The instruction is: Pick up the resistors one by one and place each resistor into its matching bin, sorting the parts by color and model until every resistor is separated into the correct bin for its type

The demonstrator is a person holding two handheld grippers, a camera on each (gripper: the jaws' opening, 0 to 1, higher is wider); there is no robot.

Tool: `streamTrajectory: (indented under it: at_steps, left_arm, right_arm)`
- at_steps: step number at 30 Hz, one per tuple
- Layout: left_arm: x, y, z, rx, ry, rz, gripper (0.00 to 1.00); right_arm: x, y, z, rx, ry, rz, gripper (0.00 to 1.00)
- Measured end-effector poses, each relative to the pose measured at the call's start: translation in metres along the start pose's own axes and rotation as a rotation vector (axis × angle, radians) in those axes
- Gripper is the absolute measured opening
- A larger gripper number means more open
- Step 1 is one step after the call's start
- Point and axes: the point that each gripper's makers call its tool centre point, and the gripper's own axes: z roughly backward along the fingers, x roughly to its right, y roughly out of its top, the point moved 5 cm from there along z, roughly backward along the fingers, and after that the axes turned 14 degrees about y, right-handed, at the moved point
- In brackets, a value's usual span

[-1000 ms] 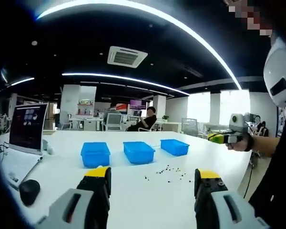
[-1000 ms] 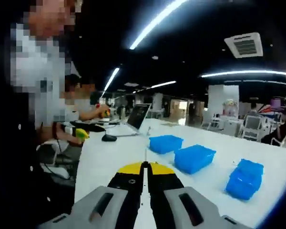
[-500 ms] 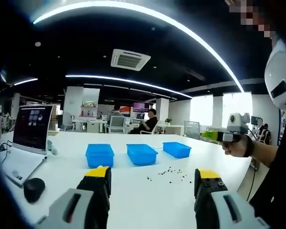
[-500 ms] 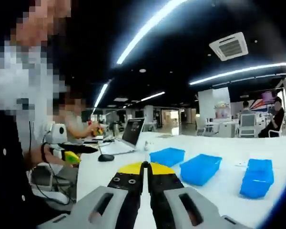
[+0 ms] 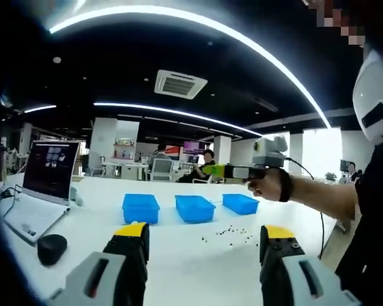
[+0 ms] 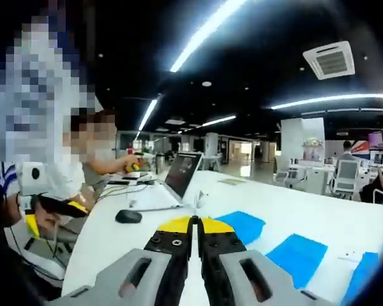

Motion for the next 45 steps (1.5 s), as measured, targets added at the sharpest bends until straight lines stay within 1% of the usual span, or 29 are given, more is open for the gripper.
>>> streamTrajectory:
  at_steps: [3,5,6,7,10,13,16,18,21,22,23,24,25,26,30,33,35,38,40,41,42,43,45]
  left_arm:
    - [0.003,0.001,0.003,-0.001,-0.009,-0.010,0.71]
    - [0.003,0.002,0.004,-0.003,-0.008,-0.013,0.71]
    - [0.001,0.002,0.005,-0.002,-0.003,-0.014,0.71]
    - [0.000,0.002,0.005,-0.003,0.002,-0.012,0.71]
    - [-0.001,0.002,0.007,-0.004,0.013,-0.001,0.71]
    - [-0.001,0.000,0.008,-0.009,0.020,-0.005,0.71]
    - [-0.001,0.001,0.009,-0.007,0.024,-0.003,0.71]
    - [-0.001,0.002,0.010,-0.004,0.027,-0.001,0.71]
    - [-0.002,0.002,0.011,-0.004,0.028,-0.003,0.71]
    - [-0.003,0.002,0.011,-0.005,0.028,-0.004,0.71]
    - [-0.003,0.002,0.011,-0.005,0.028,-0.005,0.71]
    - [-0.004,0.003,0.010,-0.005,0.028,-0.005,0.71]
    - [-0.004,0.003,0.010,-0.005,0.028,-0.004,0.71]
    - [-0.004,0.003,0.010,-0.004,0.028,-0.003,0.71]
    - [-0.003,0.001,0.010,-0.006,0.025,-0.002,0.71]
    - [-0.003,0.000,0.009,-0.009,0.022,-0.002,0.71]
    - [-0.003,0.000,0.008,-0.008,0.019,0.001,0.71]
    - [-0.003,-0.002,0.006,-0.011,0.014,0.003,0.71]
    - [-0.003,-0.004,0.004,-0.015,0.011,0.001,0.71]
    - [-0.002,-0.005,0.002,-0.017,0.007,0.001,0.71]
    - [-0.001,-0.007,0.000,-0.023,0.002,0.003,0.71]
    - [0.000,-0.008,-0.001,-0.025,-0.001,0.003,0.71]
    - [0.002,-0.009,-0.005,-0.030,-0.011,0.000,0.71]
  right_arm:
    - [0.026,0.001,-0.028,-0.006,-0.021,-0.020,0.06]
    - [0.042,0.000,-0.046,-0.034,-0.051,-0.004,0.06]
    - [0.050,0.002,-0.058,-0.044,-0.062,-0.019,0.06]
    - [0.054,0.003,-0.068,-0.045,-0.062,-0.021,0.06]
    - [0.063,0.003,-0.088,-0.088,-0.076,-0.007,0.06]
    - [0.071,0.002,-0.113,-0.127,-0.075,0.002,0.06]
    - [0.078,-0.003,-0.128,-0.164,-0.093,0.001,0.07]
    - [0.083,-0.004,-0.131,-0.176,-0.120,0.002,0.07]
    - [0.086,-0.007,-0.133,-0.183,-0.126,-0.016,0.07]
    - [0.086,-0.009,-0.134,-0.188,-0.128,-0.019,0.09]
    - [0.087,-0.011,-0.134,-0.192,-0.129,-0.023,0.14]
    - [0.087,-0.011,-0.134,-0.180,-0.134,-0.037,0.25]
    - [0.088,-0.012,-0.133,-0.180,-0.137,-0.042,0.34]
    - [0.087,-0.012,-0.133,-0.178,-0.139,-0.043,0.38]
    - [0.085,-0.008,-0.123,-0.176,-0.137,-0.016,0.40]
    - [0.077,-0.002,-0.111,-0.170,-0.109,0.021,0.41]
    - [0.071,0.001,-0.098,-0.175,-0.094,0.066,0.42]
    - [0.059,0.005,-0.071,-0.162,-0.079,0.085,0.42]
    - [0.058,0.007,-0.051,-0.152,-0.077,0.138,0.42]
    - [0.051,0.006,-0.039,-0.152,-0.076,0.152,0.42]
    - [0.041,0.004,-0.021,-0.139,-0.073,0.151,0.42]
    - [0.037,0.003,-0.009,-0.126,-0.073,0.150,0.42]
    - [0.024,0.003,0.020,-0.097,-0.090,0.145,0.42]
